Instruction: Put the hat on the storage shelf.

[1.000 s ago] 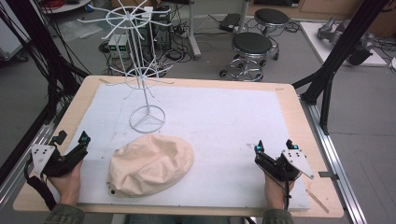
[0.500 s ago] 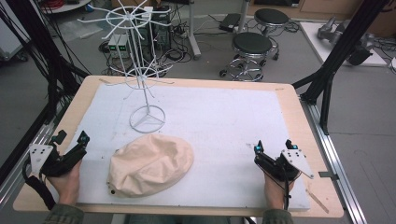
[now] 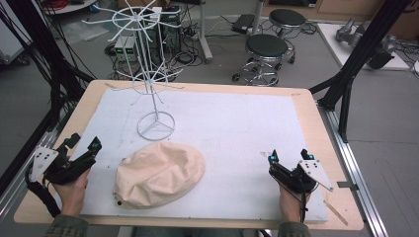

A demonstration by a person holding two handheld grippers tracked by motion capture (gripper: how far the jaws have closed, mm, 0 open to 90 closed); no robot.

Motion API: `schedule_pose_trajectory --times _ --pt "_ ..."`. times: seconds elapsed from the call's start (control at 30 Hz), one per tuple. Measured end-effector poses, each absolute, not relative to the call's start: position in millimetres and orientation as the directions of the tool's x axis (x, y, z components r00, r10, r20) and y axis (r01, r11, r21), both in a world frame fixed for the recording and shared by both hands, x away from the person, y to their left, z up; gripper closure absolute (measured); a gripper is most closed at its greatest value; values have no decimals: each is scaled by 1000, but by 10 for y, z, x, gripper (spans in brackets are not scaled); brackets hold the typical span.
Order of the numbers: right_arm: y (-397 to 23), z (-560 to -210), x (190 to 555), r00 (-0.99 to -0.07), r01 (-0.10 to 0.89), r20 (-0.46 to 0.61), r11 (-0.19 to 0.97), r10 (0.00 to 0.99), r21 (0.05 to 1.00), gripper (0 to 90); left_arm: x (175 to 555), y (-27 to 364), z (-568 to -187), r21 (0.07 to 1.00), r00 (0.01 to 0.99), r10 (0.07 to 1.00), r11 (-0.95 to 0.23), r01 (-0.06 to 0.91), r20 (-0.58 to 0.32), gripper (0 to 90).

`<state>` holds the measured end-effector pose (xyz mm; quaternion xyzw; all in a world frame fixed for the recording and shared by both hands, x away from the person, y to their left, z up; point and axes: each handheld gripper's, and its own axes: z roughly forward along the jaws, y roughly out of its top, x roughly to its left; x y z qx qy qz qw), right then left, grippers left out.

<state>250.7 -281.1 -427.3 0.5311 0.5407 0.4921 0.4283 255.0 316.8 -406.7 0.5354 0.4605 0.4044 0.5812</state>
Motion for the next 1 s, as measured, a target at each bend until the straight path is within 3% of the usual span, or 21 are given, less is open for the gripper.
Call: schedule_pose_trajectory --times 0.23,0.43,0.77,1.0 --pt "-2799 -4280 2519 -80 155 55 -42 995 987 32 2622 3099 -3988 993 321 941 93 66 -109 282" --pt "-2774 -4282 2530 -100 160 63 -47 993 986 32 2693 2945 -3832 997 344 938 5 75 -31 278" --pt "-2739 -4258 2506 -118 146 40 -22 992 989 32 2776 2683 -3609 995 425 905 -15 98 -28 282" --pt "-2653 -4236 2484 -147 135 -52 72 988 988 32 2846 2518 -3628 989 476 879 -74 131 3 278"
